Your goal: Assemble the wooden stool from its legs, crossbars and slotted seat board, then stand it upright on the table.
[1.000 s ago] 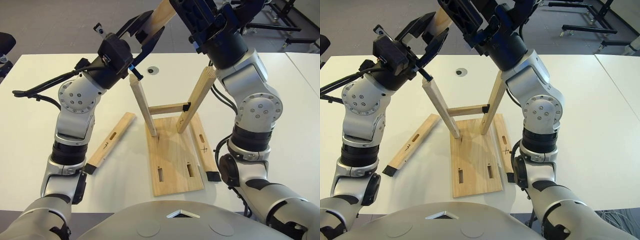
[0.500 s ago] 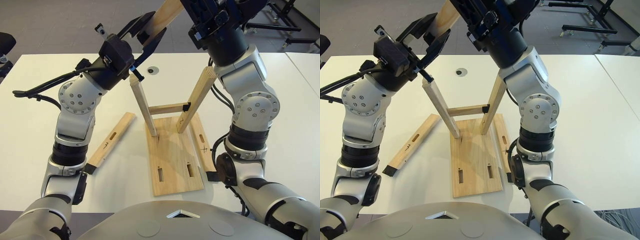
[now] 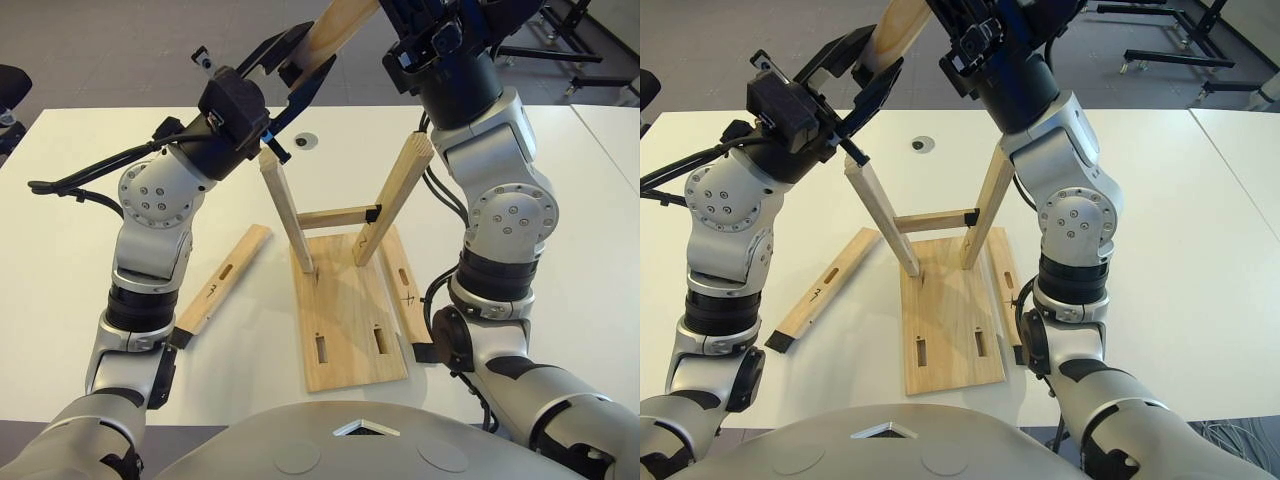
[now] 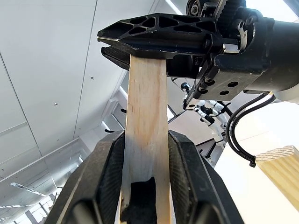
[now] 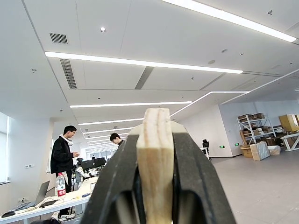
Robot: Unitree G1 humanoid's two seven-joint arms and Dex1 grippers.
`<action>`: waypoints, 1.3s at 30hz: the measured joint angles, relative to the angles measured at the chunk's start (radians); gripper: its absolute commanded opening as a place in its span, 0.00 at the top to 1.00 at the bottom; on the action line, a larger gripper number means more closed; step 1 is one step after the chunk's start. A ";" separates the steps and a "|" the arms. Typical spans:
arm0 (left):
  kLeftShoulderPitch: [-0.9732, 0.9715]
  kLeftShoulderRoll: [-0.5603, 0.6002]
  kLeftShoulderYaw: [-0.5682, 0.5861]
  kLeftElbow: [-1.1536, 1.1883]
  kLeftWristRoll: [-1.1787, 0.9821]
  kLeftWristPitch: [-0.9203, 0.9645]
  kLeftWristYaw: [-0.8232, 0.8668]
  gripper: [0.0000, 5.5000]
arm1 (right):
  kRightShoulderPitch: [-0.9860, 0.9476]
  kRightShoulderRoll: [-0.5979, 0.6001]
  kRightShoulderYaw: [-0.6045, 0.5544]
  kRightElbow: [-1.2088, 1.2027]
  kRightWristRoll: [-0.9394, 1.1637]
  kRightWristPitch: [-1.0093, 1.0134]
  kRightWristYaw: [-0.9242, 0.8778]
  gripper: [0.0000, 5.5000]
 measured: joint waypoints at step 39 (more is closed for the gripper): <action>0.311 -0.002 0.313 -0.345 0.176 0.264 0.340 0.46 | 0.569 -0.364 -0.175 -0.182 -0.228 0.275 -0.183 0.93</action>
